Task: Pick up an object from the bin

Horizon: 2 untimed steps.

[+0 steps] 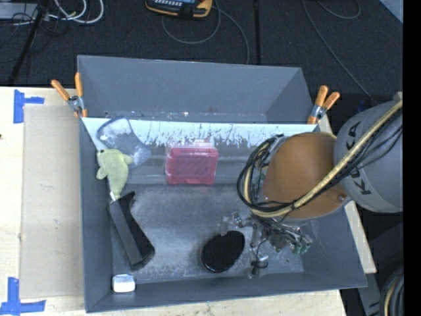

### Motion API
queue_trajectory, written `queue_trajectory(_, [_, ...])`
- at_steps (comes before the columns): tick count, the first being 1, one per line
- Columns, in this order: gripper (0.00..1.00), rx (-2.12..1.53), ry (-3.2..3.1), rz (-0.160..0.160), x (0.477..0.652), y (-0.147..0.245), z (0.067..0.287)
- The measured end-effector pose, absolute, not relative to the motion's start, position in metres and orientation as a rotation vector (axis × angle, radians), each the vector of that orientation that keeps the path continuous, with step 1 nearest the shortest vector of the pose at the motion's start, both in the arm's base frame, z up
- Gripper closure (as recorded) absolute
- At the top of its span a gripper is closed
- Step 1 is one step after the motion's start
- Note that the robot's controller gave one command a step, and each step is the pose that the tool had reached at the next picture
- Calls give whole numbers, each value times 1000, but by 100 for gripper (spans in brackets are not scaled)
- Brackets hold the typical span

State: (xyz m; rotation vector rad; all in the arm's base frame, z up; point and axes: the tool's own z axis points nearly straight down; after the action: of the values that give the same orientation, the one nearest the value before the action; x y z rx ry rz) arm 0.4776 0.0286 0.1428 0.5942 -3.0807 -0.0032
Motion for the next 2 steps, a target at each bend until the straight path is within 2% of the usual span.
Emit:
queue_trajectory(1, [0, 919, -3002, -3, 485, 29, 103])
queue_trajectory(2, [100, 1156, -2914, -7, 491, 23, 69])
